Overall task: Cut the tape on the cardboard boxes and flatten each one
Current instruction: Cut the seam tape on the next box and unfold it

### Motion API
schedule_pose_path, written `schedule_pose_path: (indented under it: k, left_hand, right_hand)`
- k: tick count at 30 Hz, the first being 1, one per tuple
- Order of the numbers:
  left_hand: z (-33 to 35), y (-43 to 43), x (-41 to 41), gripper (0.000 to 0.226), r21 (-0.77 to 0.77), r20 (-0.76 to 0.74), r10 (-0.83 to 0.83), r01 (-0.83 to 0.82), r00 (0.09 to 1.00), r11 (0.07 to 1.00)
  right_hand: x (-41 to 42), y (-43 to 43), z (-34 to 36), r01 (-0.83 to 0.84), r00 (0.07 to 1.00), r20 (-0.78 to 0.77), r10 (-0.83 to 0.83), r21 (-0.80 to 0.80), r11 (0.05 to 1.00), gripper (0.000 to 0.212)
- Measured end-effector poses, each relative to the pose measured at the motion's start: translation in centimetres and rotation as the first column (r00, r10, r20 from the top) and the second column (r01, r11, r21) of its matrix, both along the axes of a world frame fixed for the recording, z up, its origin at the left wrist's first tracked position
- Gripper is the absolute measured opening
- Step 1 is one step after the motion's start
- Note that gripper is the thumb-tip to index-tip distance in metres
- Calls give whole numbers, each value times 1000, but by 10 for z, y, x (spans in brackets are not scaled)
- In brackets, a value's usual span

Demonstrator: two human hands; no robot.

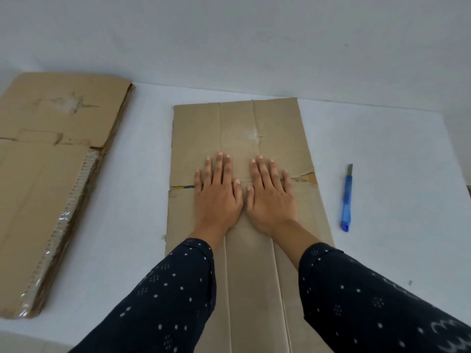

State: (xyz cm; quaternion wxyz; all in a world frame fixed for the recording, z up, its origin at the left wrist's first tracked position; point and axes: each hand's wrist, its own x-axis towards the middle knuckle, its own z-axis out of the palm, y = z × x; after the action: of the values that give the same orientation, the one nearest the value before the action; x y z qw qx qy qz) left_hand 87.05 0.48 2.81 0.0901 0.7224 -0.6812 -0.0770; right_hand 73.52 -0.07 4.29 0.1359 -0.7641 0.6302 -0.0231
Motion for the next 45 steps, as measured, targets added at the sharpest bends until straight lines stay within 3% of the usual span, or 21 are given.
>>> schedule_pose_path:
  k: [6,11,17,30,35,37,39,41,43,45]
  left_hand:
    - [5,23,1,57,-57,-116,-74,68,991,996]
    - [5,114,-11,63,47,-52,-84,86,995,995]
    - [6,184,-7,67,54,-3,-92,92,996,994]
    - [4,192,-7,72,40,34,-105,104,994,994]
    - [15,185,-2,73,247,-13,-137,136,991,959]
    - [26,180,-1,75,388,-91,-14,49,996,920]
    - [43,174,-2,99,491,-183,269,-149,946,858]
    - [59,166,0,124,541,-228,523,-340,821,769]
    - [72,158,9,128,535,-264,663,-466,700,705]
    - [80,147,27,118,563,-406,759,-515,510,647]
  right_hand:
    - [-16,20,10,-65,995,75,61,45,997,58]
    - [-33,120,2,33,995,92,-28,-53,998,59]
    - [-48,197,-1,78,996,41,-75,-56,995,60]
    - [-46,205,-7,87,995,-42,-91,-77,993,63]
    - [-48,201,4,61,997,-41,-58,58,996,63]
    - [-50,197,14,151,986,38,-160,169,974,64]
    - [-52,191,31,344,916,113,-384,266,900,78]
    - [-55,181,51,501,812,133,-568,339,796,94]
    - [-63,168,65,570,749,120,-652,386,726,94]
    - [-75,156,73,597,686,124,-717,466,653,91]
